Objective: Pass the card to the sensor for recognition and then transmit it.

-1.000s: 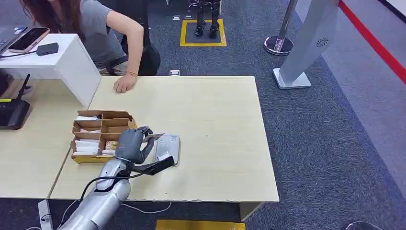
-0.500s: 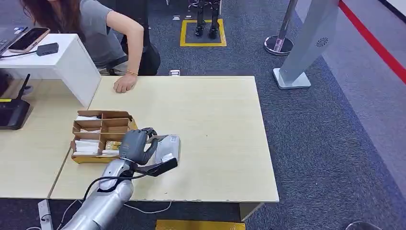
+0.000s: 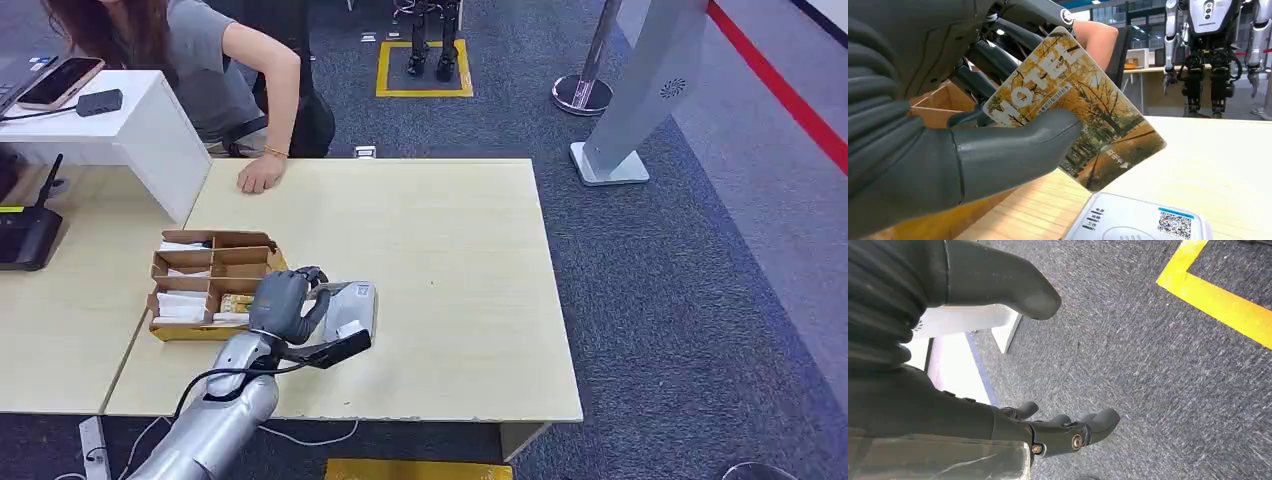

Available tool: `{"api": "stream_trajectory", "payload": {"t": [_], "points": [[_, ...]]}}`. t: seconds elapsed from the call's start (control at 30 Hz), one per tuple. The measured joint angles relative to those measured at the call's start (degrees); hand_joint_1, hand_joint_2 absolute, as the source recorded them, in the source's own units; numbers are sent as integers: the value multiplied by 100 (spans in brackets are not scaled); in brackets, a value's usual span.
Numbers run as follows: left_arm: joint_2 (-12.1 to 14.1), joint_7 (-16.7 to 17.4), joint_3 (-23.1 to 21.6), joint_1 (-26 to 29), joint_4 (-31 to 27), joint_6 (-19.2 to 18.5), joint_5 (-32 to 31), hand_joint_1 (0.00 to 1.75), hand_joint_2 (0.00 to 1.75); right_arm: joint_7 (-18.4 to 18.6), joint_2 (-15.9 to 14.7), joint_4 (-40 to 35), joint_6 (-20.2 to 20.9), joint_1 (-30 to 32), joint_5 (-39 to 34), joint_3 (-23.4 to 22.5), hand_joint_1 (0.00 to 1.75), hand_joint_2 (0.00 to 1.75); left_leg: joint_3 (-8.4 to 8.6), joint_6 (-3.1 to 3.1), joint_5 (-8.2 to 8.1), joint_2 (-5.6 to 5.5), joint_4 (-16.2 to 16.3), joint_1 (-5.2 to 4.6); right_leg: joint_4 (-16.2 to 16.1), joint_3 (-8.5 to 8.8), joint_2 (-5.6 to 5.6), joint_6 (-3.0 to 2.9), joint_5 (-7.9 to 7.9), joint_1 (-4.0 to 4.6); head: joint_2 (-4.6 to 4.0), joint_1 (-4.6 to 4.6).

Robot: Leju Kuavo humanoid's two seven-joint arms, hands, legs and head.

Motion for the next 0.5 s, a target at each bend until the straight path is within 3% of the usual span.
{"api": "stream_trajectory", "payload": {"t": [0.5], "points": [[0, 0, -13, 0, 0, 0, 0, 175, 175, 0, 0, 0, 0, 0, 0, 0, 0, 175, 0, 0, 0, 0, 0, 0, 0, 0, 0, 0, 0, 0, 0, 0]]}}
